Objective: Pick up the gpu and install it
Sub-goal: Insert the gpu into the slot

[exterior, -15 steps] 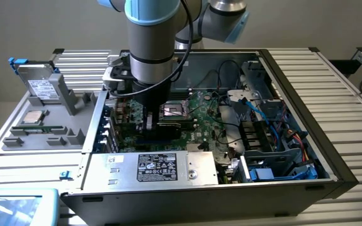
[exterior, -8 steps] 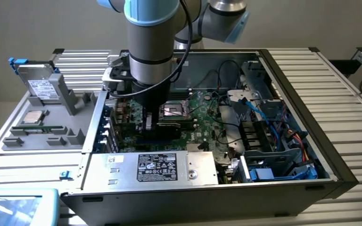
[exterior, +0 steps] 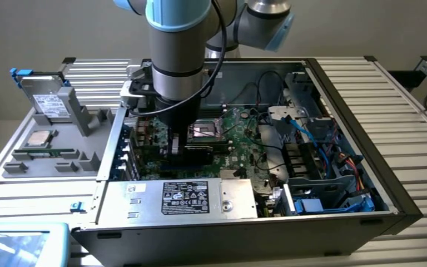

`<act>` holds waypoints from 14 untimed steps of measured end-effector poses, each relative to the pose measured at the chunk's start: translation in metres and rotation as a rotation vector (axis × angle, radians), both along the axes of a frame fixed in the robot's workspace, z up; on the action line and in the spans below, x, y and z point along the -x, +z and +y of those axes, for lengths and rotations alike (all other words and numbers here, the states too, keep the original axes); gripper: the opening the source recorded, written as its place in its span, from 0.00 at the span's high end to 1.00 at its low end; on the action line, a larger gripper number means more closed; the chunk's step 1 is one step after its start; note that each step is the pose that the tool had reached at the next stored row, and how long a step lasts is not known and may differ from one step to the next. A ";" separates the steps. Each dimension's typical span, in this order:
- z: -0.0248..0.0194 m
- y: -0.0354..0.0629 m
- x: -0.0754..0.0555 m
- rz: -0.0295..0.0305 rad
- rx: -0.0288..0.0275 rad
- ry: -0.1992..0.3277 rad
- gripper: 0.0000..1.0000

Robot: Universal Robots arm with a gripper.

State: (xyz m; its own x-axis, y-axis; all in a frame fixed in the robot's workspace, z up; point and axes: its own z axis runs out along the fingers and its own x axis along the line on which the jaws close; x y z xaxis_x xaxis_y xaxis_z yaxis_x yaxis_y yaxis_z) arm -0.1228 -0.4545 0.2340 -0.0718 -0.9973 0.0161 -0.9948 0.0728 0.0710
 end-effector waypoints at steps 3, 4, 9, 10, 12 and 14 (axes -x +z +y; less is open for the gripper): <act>-0.0016 -0.0001 0.000 -0.0001 -0.0015 0.001 0.71; -0.0016 -0.0001 0.000 -0.0001 -0.0014 0.001 0.71; -0.0023 -0.0004 0.000 -0.0005 -0.0029 0.003 0.71; -0.0024 -0.0003 0.000 -0.0006 -0.0026 0.002 0.71; -0.0025 0.0002 0.001 -0.0001 -0.0014 0.002 0.71; -0.0025 0.0003 0.001 -0.0002 -0.0011 0.003 0.71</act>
State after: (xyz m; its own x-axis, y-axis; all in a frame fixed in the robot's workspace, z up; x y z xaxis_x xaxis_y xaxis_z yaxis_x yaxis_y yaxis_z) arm -0.1242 -0.4570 0.2343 -0.0687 -0.9975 0.0149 -0.9951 0.0696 0.0709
